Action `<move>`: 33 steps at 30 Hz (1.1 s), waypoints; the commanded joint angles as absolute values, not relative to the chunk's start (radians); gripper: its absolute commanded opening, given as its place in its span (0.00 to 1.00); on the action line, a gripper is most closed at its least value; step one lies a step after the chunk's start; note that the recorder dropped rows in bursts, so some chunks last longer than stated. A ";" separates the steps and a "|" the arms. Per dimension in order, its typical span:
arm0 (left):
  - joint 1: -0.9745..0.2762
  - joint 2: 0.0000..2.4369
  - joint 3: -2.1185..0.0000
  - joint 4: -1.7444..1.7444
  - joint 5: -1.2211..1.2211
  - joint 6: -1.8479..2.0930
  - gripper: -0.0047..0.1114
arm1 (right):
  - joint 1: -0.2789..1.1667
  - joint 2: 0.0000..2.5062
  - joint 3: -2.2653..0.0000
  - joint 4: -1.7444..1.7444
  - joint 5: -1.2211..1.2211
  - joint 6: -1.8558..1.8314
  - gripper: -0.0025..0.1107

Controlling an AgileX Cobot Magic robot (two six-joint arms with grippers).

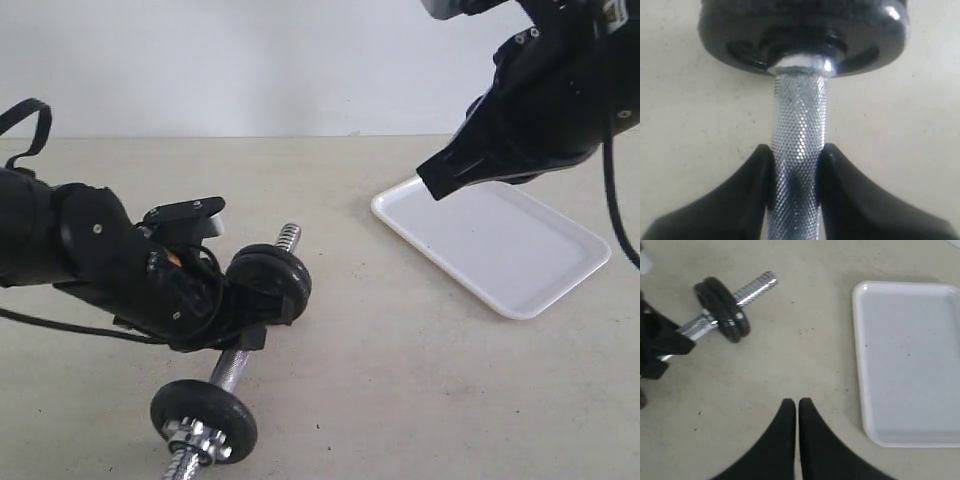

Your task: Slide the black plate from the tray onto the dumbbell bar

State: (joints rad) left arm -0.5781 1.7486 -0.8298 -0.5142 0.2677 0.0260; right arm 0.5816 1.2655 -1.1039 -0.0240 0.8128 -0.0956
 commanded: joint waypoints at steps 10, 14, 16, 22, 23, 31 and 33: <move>-0.552 1.927 -1.165 -0.564 -0.267 -0.016 0.08 | 0.577 1.088 -1.105 0.048 0.976 -0.163 0.02; -0.539 1.972 -1.242 -0.564 -0.232 -0.026 0.08 | 0.577 1.068 -1.105 0.048 0.984 -0.168 0.02; -0.539 1.989 -1.265 -0.564 -0.232 -0.069 0.08 | 0.577 1.068 -1.105 0.048 0.999 -0.171 0.02; -0.539 2.034 -1.329 -0.559 -0.218 -0.200 0.08 | 0.577 1.070 -1.077 0.048 0.996 -0.175 0.02; -0.539 2.039 -1.336 -0.559 -0.211 -0.212 0.08 | 0.577 1.070 -1.070 0.050 0.996 -0.175 0.02; -0.539 2.062 -1.390 -0.559 -0.207 -0.321 0.08 | 0.577 1.070 -1.035 0.093 0.987 -0.207 0.02; -0.543 2.066 -1.406 -0.557 -0.186 -0.321 0.08 | 0.577 1.070 -1.035 0.096 0.987 -0.212 0.02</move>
State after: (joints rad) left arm -0.5427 2.1103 -1.3447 -0.5223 0.2225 -0.2978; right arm 0.5816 1.0759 -1.0410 0.0857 0.9943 -0.1983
